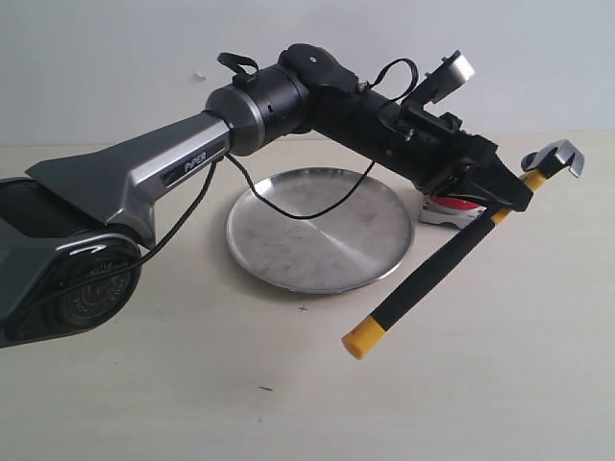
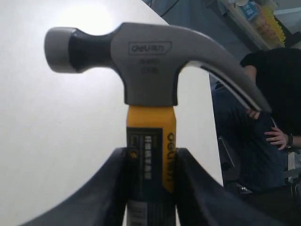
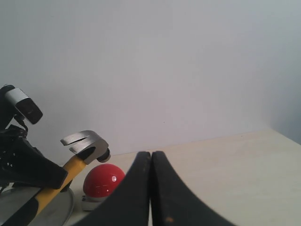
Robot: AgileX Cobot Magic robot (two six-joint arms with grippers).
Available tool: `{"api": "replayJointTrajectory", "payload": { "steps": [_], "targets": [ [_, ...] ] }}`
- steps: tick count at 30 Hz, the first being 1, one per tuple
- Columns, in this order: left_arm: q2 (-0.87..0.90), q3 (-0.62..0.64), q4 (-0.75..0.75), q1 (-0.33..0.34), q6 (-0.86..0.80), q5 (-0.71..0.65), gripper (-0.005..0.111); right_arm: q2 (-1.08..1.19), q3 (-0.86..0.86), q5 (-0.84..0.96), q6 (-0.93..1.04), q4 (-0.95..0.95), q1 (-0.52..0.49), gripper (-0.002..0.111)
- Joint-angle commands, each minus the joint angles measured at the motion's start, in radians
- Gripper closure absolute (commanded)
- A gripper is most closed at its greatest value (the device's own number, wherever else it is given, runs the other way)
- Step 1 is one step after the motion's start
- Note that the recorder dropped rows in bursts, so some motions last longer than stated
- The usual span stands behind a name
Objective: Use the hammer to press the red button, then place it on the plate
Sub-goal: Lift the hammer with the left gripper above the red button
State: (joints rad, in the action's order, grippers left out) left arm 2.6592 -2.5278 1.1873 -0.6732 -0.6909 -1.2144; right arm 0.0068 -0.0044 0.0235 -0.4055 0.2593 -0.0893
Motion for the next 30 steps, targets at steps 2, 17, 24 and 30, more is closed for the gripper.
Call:
{"api": "replayJointTrajectory", "payload": {
  "steps": [2,17,24,30],
  "targets": [
    [-0.030,-0.008,0.043,-0.004,-0.003,-0.007,0.107,-0.007,0.004,-0.006,0.009,0.007,-0.005,0.108],
    [-0.030,-0.008,0.045,-0.007,0.013,-0.007,0.107,-0.007,0.004,-0.006,0.009,0.003,-0.005,0.108],
    [-0.030,-0.008,0.045,-0.015,0.013,-0.007,0.107,-0.007,0.004,-0.006,0.009,0.001,-0.005,0.108],
    [-0.030,-0.008,0.023,-0.015,0.013,-0.007,0.107,-0.007,0.004,-0.006,0.009,0.002,-0.005,0.108]
  ]
}}
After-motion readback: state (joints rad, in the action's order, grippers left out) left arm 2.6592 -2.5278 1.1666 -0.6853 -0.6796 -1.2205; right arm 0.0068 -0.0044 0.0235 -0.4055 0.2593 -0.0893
